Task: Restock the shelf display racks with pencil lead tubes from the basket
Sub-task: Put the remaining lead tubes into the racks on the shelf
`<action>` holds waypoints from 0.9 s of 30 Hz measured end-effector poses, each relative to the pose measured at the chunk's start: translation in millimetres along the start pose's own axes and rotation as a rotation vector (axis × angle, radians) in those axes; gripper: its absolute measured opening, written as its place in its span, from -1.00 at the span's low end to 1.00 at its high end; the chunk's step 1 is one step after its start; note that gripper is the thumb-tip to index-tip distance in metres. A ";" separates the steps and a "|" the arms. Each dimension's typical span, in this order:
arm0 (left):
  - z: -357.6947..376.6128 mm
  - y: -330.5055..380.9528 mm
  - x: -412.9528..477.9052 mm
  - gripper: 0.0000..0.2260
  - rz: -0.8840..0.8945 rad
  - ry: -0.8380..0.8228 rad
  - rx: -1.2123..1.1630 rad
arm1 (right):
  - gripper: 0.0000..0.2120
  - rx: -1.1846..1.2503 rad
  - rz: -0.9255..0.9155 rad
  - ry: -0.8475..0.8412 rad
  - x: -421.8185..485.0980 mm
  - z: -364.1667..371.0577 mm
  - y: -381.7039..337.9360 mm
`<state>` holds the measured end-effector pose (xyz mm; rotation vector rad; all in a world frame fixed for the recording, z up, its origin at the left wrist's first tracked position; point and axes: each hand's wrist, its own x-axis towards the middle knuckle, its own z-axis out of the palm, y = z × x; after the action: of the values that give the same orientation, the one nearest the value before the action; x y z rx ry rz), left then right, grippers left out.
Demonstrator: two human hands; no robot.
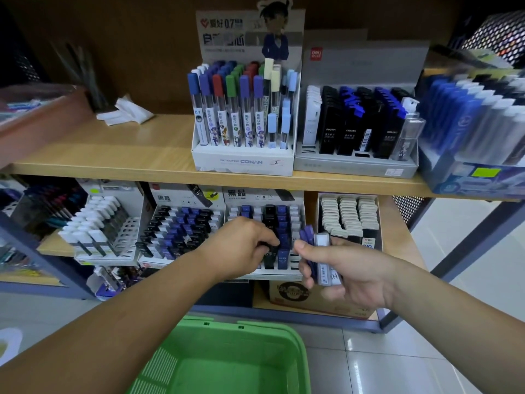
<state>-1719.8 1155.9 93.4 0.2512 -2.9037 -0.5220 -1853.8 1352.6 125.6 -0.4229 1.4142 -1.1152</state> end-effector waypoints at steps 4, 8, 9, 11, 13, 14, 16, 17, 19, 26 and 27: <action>4.5 -2.6 -2.3 -0.74 -0.027 -0.058 0.006 | -0.83 0.035 -0.022 -0.010 0.1 0.4 0.7; 16.0 -1.7 -3.4 -0.77 0.010 -0.014 0.074 | -0.86 0.048 -0.021 -0.037 0.6 1.0 3.1; 16.7 -1.1 -3.2 -0.77 0.010 0.013 0.089 | -0.84 0.059 -0.019 -0.038 1.4 1.7 3.7; 11.5 4.5 -3.0 -0.69 0.008 0.089 0.064 | -0.81 0.066 -0.010 -0.035 3.0 4.1 2.5; -0.1 17.2 -3.2 -0.56 -0.029 0.158 -0.100 | -0.79 0.087 0.004 -0.036 4.4 6.1 0.6; -6.4 25.3 -4.3 -0.49 -0.071 0.145 -0.230 | -0.78 0.095 0.004 -0.032 5.2 6.8 0.1; -16.6 41.8 -7.9 -0.36 -0.146 0.035 -0.453 | -0.77 0.097 -0.005 -0.014 7.2 9.4 -0.8; -19.4 48.2 -11.0 -0.28 -0.162 -0.033 -0.508 | -0.77 0.104 -0.006 0.003 8.8 11.8 -1.2; -20.0 55.7 -20.0 -0.07 -0.158 -0.128 -0.549 | -0.73 0.116 0.010 0.018 12.5 18.3 -2.5; -15.7 43.1 -56.6 0.09 -0.210 0.045 -0.547 | -0.90 0.075 0.024 -0.070 30.1 75.1 -10.4; -17.5 37.0 -63.0 0.06 -0.215 0.072 -0.499 | -0.90 0.050 0.030 -0.081 34.6 84.6 -10.8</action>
<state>-1660.0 1196.9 113.5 0.4925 -2.5804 -1.2134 -1787.8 1288.6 130.9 -0.4058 1.3148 -1.0948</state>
